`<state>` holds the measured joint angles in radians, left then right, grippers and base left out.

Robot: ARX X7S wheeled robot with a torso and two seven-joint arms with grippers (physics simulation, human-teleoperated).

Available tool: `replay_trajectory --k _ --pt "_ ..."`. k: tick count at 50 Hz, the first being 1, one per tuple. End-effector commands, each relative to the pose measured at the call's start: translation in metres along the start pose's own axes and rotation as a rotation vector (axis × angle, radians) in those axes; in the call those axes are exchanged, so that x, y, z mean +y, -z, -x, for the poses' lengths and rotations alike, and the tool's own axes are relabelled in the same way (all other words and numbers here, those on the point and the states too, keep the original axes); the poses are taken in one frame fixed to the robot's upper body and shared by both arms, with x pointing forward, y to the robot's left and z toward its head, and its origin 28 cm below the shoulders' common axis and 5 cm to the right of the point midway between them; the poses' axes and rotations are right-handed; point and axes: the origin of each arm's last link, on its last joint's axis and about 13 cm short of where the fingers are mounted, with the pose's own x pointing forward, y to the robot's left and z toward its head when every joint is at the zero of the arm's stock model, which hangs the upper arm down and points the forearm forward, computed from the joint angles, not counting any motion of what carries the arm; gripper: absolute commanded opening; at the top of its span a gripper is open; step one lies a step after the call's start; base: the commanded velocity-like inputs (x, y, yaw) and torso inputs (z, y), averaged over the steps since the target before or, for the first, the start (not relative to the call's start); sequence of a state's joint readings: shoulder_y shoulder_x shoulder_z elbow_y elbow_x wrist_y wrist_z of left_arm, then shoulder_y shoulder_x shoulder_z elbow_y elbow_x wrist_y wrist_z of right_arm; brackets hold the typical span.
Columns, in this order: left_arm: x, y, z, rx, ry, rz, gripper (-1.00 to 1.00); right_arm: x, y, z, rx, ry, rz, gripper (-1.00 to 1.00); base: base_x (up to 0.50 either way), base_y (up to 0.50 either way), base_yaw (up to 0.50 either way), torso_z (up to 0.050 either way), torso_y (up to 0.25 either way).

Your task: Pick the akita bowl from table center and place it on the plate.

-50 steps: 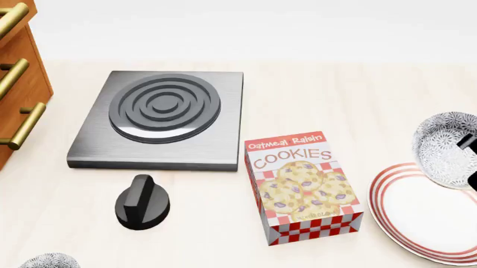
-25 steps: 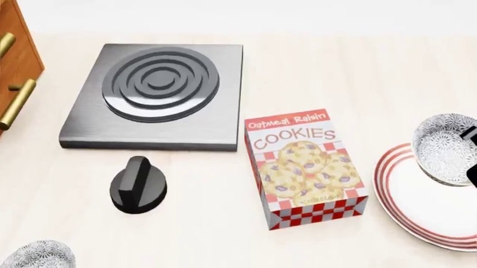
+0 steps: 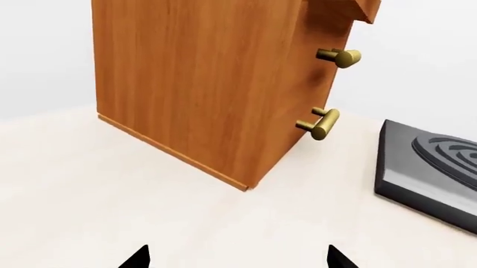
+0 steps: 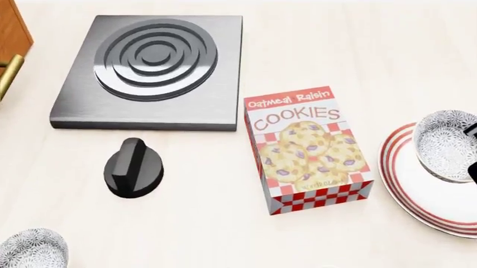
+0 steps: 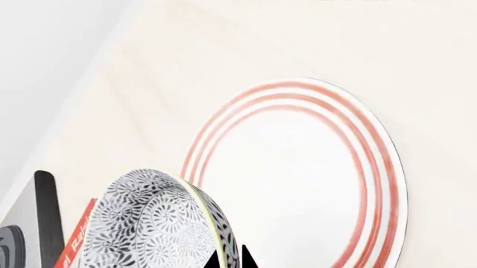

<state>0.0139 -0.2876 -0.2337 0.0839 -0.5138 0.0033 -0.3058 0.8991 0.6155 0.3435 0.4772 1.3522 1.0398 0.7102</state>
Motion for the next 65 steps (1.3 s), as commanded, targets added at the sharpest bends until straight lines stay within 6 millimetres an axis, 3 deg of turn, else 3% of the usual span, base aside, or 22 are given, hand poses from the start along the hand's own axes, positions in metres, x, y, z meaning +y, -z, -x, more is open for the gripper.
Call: replay_trajectory --k 1,23,65 --pt "0.002 0.001 0.000 0.010 -0.009 0.028 1.00 0.003 -0.004 0.001 -0.017 -0.038 -0.031 -1.00 0.00 0.00 0.00 0.000 0.000" --pt "0.002 -0.003 0.000 0.002 -0.010 0.032 1.00 -0.007 -0.003 -0.035 0.025 -0.004 -0.105 -1.00 0.00 0.00 0.00 0.000 0.000" --pt "0.006 -0.006 0.002 -0.003 -0.018 0.040 1.00 -0.024 0.001 -0.068 0.015 0.037 -0.259 -1.00 0.00 0.00 0.00 0.000 0.000"
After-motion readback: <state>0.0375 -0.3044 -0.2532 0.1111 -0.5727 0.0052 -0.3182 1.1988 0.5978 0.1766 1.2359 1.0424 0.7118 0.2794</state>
